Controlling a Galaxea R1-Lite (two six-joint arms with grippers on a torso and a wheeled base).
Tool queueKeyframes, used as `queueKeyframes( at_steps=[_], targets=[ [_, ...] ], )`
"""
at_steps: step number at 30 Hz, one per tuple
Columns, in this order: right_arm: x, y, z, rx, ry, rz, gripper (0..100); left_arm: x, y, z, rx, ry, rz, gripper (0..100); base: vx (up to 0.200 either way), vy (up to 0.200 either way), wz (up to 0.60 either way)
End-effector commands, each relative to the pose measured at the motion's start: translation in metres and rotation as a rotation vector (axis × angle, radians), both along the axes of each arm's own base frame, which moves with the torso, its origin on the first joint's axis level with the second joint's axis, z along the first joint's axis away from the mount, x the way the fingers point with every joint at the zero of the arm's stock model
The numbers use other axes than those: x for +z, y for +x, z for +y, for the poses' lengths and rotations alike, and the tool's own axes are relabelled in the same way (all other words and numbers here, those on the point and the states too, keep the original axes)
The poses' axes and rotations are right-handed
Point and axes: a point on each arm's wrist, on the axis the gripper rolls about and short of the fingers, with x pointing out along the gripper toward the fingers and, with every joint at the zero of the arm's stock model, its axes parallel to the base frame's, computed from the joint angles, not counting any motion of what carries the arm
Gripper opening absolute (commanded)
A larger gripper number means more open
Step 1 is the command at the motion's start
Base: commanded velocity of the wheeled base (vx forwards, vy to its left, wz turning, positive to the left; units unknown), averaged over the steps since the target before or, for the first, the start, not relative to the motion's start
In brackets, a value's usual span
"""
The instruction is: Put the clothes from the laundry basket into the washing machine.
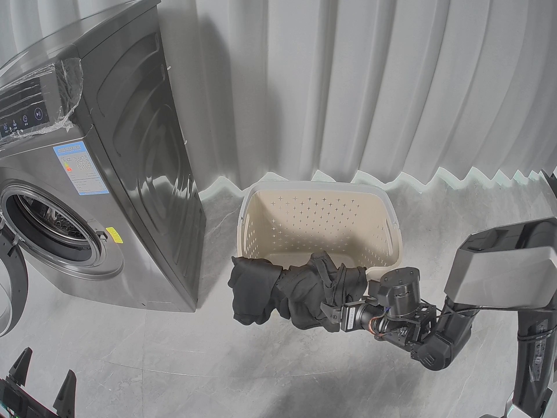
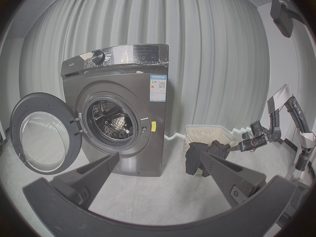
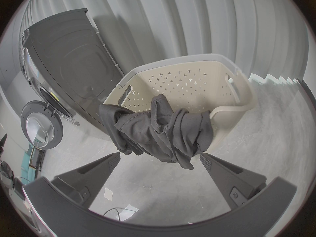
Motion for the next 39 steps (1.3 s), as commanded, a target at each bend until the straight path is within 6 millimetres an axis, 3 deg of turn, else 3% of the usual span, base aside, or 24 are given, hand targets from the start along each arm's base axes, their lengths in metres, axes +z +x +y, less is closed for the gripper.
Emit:
queueKeyframes(
  at_steps=[1,14,32,33,39],
  targets=[
    [-0.024,0.015,0.012,-0.021,-0.010,0.001,100,-0.005,0.000,0.000,0.000,-0.001,0.001,100,0.000,0.000,0.00],
    [-0.045,0.047,0.029,-0.052,0.002,-0.032,100,-0.005,0.000,0.000,0.000,-0.003,0.001,100,0.000,0.000,0.00],
    [-0.054,0.069,0.040,-0.083,0.025,-0.082,100,-0.005,0.000,0.000,0.000,-0.004,0.001,100,0.000,0.000,0.00],
    [-0.054,0.069,0.040,-0.084,0.026,-0.085,0,-0.005,0.000,0.000,0.000,-0.004,0.001,100,0.000,0.000,0.00],
    [-0.053,0.069,0.041,-0.083,0.031,-0.092,0,-0.005,0.000,0.000,0.000,-0.004,0.001,100,0.000,0.000,0.00]
  ],
)
